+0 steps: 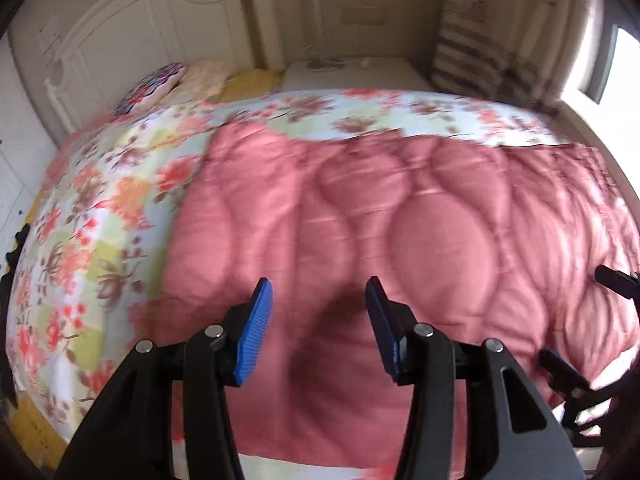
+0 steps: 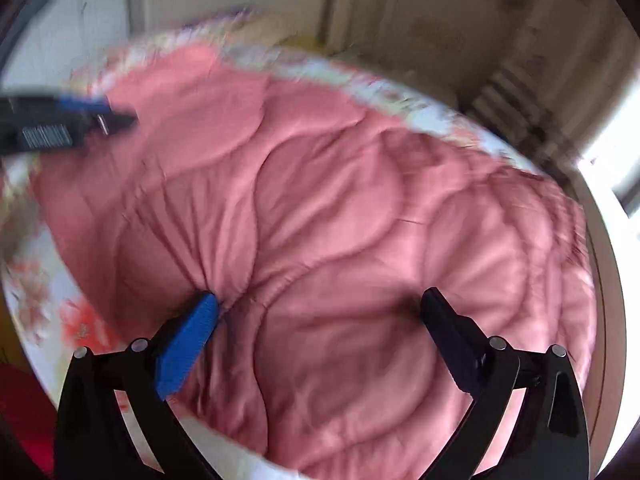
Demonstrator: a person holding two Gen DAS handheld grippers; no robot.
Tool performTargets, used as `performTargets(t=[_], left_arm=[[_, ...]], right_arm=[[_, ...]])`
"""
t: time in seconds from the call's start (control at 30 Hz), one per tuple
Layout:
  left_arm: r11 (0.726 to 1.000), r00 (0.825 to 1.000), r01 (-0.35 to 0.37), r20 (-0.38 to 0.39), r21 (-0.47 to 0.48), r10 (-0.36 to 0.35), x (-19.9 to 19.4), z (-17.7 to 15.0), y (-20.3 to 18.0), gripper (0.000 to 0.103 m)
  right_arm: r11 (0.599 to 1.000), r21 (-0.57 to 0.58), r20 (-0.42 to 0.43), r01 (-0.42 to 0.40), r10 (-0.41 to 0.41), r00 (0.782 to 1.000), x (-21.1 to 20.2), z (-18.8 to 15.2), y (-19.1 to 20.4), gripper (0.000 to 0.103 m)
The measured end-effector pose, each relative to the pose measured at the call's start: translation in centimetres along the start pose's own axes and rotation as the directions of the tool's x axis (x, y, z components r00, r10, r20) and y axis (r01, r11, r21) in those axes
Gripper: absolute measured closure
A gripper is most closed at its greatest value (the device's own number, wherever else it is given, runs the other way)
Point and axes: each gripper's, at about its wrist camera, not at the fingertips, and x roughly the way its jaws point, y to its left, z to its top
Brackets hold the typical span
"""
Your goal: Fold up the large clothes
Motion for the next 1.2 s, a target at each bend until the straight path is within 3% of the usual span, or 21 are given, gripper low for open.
performTargets(t=[0.1, 0.23, 0.33, 0.5, 0.7, 0.8, 1.03, 1.2], left_arm=[[0.999, 0.999, 0.026, 0.031, 0.036, -0.027, -0.7, 0.6, -2.3, 0.055], [0.996, 0.998, 0.053, 0.028, 0.074, -0.056, -0.4, 1.2, -4.9, 0.055], [0.99, 0.994, 0.107, 0.004, 0.087, -0.108, 0.1, 0.8, -6.3, 0.055], [0.993, 0.997, 0.081, 0.01, 0.09, -0.082, 1.1, 1.3, -8.8, 0.055], [0.997, 0.999, 0.036, 0.017, 0.072, -0.038, 3.2, 2.5, -10.1, 0.054], [0.998, 0.999, 0.052, 0.005, 0.043, -0.053, 4.4, 2.5, -9.4, 0.052], [0.997, 0.998, 0.057, -0.025, 0.051, -0.056, 5.4, 2.3, -9.4, 0.052], [0.997, 0.998, 0.056, -0.043, 0.061, -0.053, 5.6, 2.4, -9.6, 0.052]], right_arm=[[0.981, 0.159, 0.099, -0.113, 0.098, 0.99, -4.6, -2.7, -2.5, 0.006], [0.915, 0.363, 0.164, -0.173, 0.121, 0.979, -8.5, -7.6, -5.9, 0.006], [0.825, 0.521, 0.201, -0.219, 0.131, 0.971, -9.7, -12.1, -7.8, 0.006], [0.702, 0.663, 0.202, -0.259, 0.166, 0.965, -8.5, -16.7, -8.7, 0.006], [0.589, 0.743, 0.253, -0.317, 0.191, 0.948, -5.9, -18.2, -10.4, 0.005], [0.548, 0.756, 0.308, -0.358, 0.183, 0.933, -5.7, -18.4, -11.3, 0.005], [0.466, 0.793, 0.393, -0.393, 0.103, 0.914, -4.5, -16.6, -13.4, 0.004], [0.405, 0.807, 0.46, -0.43, 0.026, 0.888, -4.3, -16.2, -14.3, 0.004]])
